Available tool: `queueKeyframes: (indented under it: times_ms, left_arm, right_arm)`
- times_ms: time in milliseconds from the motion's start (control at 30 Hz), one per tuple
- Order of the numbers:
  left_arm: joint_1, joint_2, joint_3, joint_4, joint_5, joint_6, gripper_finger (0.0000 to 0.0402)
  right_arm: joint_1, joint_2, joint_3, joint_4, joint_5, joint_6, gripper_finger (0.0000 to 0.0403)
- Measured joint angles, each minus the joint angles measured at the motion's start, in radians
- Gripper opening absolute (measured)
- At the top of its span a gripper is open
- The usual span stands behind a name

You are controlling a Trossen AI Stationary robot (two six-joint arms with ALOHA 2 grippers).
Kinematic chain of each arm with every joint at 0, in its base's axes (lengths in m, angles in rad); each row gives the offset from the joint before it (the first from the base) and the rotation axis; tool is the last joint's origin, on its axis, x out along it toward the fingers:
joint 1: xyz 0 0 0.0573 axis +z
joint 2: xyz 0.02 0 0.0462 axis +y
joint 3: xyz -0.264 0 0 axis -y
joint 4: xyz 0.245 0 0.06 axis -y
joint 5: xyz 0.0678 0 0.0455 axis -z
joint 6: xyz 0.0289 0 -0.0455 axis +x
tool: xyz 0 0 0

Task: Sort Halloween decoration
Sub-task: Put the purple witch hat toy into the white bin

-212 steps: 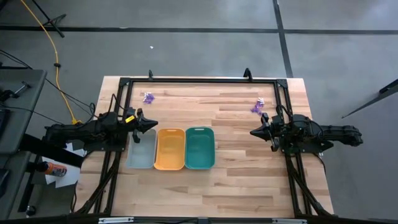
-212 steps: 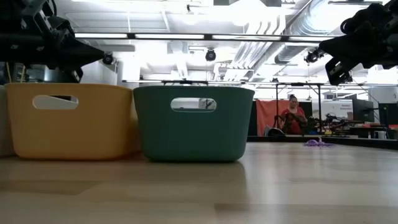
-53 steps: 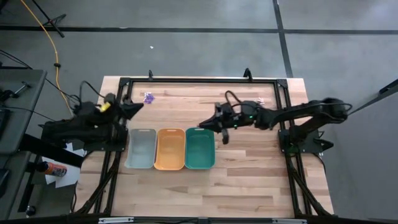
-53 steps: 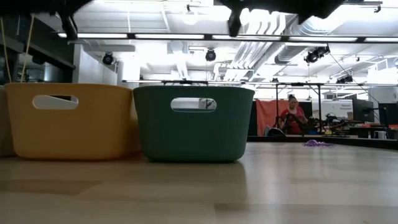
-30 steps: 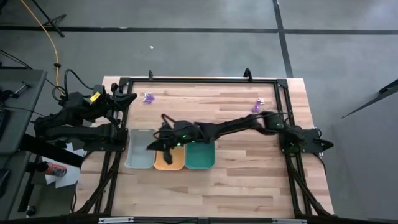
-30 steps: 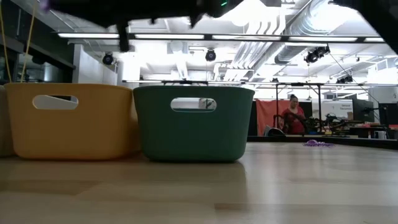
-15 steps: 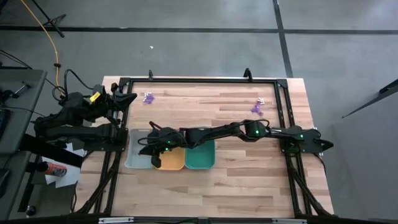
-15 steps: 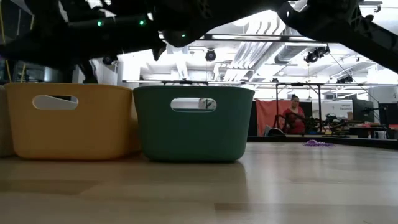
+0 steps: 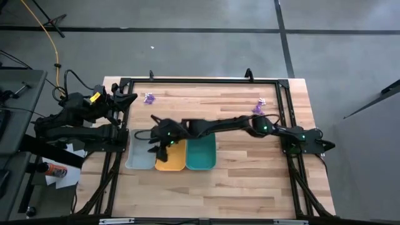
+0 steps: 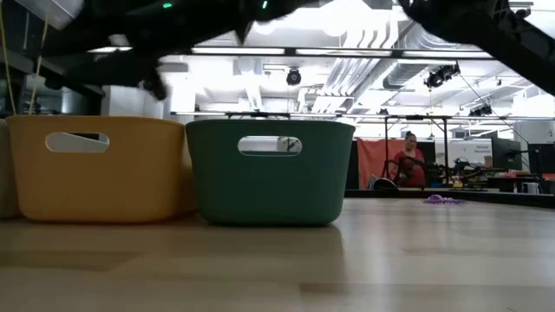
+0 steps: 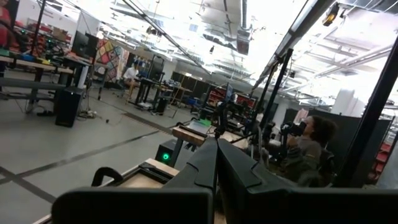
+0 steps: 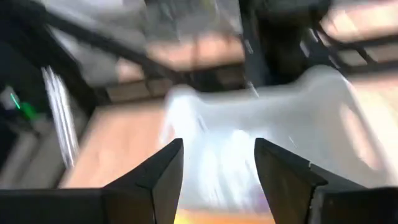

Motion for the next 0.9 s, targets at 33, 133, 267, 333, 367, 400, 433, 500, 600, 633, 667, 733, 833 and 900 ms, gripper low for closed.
queueKeyframes:
  times_ms: [33, 133, 267, 333, 367, 400, 433, 500, 600, 633, 667, 733, 833, 900]
  left_arm:
    - [0.0, 0.0, 0.0, 0.0, 0.0, -0.001, 0.0001]
    - [0.0, 0.0, 0.0, -0.001, 0.0, -0.021, 0.0001]
    - [0.0, 0.0, 0.0, -0.002, 0.0, -0.041, 0.0001]
    - [0.0, 0.003, 0.0, -0.006, 0.0, -0.025, 0.0001]
    - [0.0, 0.007, 0.0, -0.007, 0.0, -0.019, 0.0001]
    - [0.0, 0.01, 0.0, -0.016, 0.0, -0.017, 0.0001]
    - [0.0, 0.014, -0.001, -0.022, 0.0, -0.017, 0.0001]
    - [0.0, 0.028, -0.001, -0.027, 0.0, -0.017, 0.0001]
    - [0.0, 0.06, -0.002, -0.039, 0.0, -0.02, 0.0001]
    - [0.0, 0.074, -0.002, -0.043, 0.0, -0.026, 0.0001]
    - [0.0, 0.089, -0.002, -0.042, 0.0, -0.03, 0.0001]
    - [0.0, 0.123, -0.002, -0.043, 0.0, -0.032, 0.0001]
    - [0.0, 0.182, -0.002, -0.043, 0.0, -0.026, 0.0001]
    - [0.0, 0.222, -0.002, -0.043, -0.001, -0.026, 0.0001]
  right_arm:
    - [-0.006, -0.026, 0.0, -0.073, 0.0, -0.03, 0.0192]
    - [-0.025, -0.114, 0.0, -0.323, 0.001, -0.116, 0.0184]
    - [-0.041, -0.214, -0.002, -0.672, 0.054, -0.188, 0.0169]
    - [-0.045, -0.262, -0.046, -0.803, 0.074, -0.193, 0.016]
    - [-0.045, -0.291, -0.082, -0.848, 0.079, -0.187, 0.0156]
    - [-0.044, -0.329, -0.135, -0.872, 0.081, -0.178, 0.0151]
    - [-0.041, -0.373, -0.203, -0.882, 0.089, -0.166, 0.0147]
    - [-0.025, -0.476, -0.37, -0.847, 0.121, -0.126, 0.0141]
    - [0.002, -0.662, -0.656, -0.734, 0.175, -0.043, 0.0134]
    - [0.011, -0.731, -0.749, -0.696, 0.195, -0.005, 0.0133]
    - [0.018, -0.801, -0.839, -0.662, 0.216, 0.037, 0.0133]
    - [0.03, -0.939, -1.001, -0.598, 0.274, 0.127, 0.0133]
    - [0.041, -1.139, -1.207, -0.513, 0.356, 0.233, 0.0133]
    - [0.043, -1.262, -1.311, -0.453, 0.387, 0.275, 0.0133]
